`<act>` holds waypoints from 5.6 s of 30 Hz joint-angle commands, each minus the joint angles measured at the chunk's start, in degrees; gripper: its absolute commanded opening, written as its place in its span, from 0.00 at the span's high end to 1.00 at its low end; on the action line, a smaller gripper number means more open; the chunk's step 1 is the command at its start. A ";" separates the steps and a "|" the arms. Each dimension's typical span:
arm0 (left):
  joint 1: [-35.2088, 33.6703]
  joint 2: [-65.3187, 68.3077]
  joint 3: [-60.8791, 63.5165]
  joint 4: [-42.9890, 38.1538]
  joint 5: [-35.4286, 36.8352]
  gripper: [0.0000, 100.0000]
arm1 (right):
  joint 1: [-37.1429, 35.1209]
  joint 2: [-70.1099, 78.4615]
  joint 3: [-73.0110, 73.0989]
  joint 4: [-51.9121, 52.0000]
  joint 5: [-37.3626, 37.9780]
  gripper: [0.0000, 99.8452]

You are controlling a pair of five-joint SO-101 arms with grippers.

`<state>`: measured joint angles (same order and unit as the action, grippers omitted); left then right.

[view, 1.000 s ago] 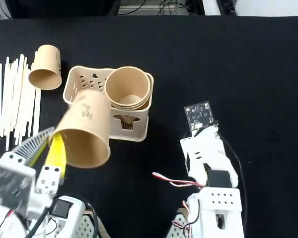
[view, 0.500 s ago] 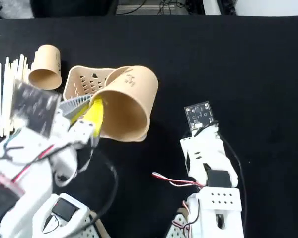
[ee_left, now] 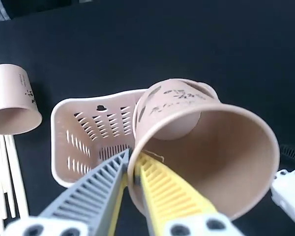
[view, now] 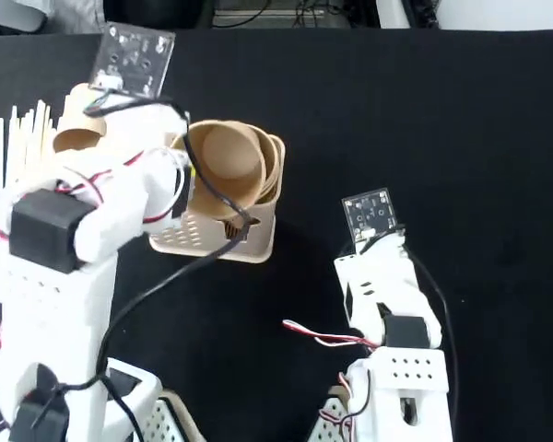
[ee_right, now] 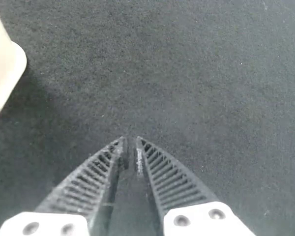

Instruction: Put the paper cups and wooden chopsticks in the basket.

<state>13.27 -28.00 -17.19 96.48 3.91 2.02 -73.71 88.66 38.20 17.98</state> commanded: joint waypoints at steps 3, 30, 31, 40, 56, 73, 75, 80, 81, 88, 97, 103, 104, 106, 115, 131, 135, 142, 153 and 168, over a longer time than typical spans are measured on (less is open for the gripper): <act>-0.57 1.14 -3.91 0.00 1.67 0.97 | 0.00 -0.22 -0.04 -2.02 0.53 0.96; -0.84 9.23 -11.21 -6.15 22.59 0.73 | 0.00 -0.22 0.31 -2.37 0.53 0.96; -0.92 9.85 -9.54 -7.12 22.42 0.73 | 0.00 -0.22 0.31 -2.37 0.53 0.96; -10.59 5.45 -9.01 -7.38 22.07 0.73 | 0.00 -0.22 0.31 -2.37 0.53 0.96; -46.29 4.40 32.48 -36.48 4.84 0.73 | 0.00 -0.22 0.40 -2.37 0.53 0.96; -41.98 7.91 54.02 -66.81 -20.84 0.73 | 0.00 -0.22 0.40 -2.37 2.20 0.96; -40.84 8.97 54.29 -67.96 -20.84 0.73 | 0.00 -0.22 0.40 -2.37 2.20 0.96; -39.69 13.89 53.93 -72.09 -20.84 0.73 | 0.00 -0.22 0.40 -2.37 2.20 0.96; -39.69 15.21 53.49 -72.53 -20.84 0.73 | 0.00 -0.22 0.40 -2.37 2.20 0.96; -41.63 24.70 46.46 -72.35 -20.75 0.73 | 0.00 -0.22 0.40 -2.46 2.20 0.96; -41.89 29.45 40.66 -72.88 -10.99 0.73 | -0.09 -0.22 0.40 -2.46 2.37 0.96; -38.90 30.07 42.77 -81.41 -9.14 0.73 | -0.09 -0.22 0.40 -2.46 2.37 0.96; -38.81 30.51 43.47 -82.64 -9.14 0.73 | -0.09 -0.22 0.40 -2.46 2.37 0.96; -38.37 31.91 44.35 -84.84 -9.14 0.74 | -0.09 -0.22 0.40 -2.46 2.37 0.96; -38.37 43.78 45.23 -98.81 -9.23 0.90 | -0.09 -0.22 0.57 -3.52 2.29 0.96; -38.29 31.12 58.24 -98.99 -14.42 0.97 | -0.09 -0.22 0.75 -3.60 2.37 0.96; -38.11 18.37 66.68 -98.99 -14.15 0.97 | -0.09 -0.22 0.75 -3.60 2.37 0.96; -38.02 4.22 71.96 -98.90 -14.42 0.84 | -0.09 -0.22 0.75 -3.60 2.37 0.96; -42.15 18.73 51.38 -84.48 -14.51 0.72 | -0.09 -0.22 0.75 -3.52 2.37 0.96; -42.07 36.22 34.95 -80.35 -23.30 0.72 | -0.09 -0.22 0.75 -3.60 2.46 0.96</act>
<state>-28.57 8.22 23.08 16.22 -19.65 2.02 -73.71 89.80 35.74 19.74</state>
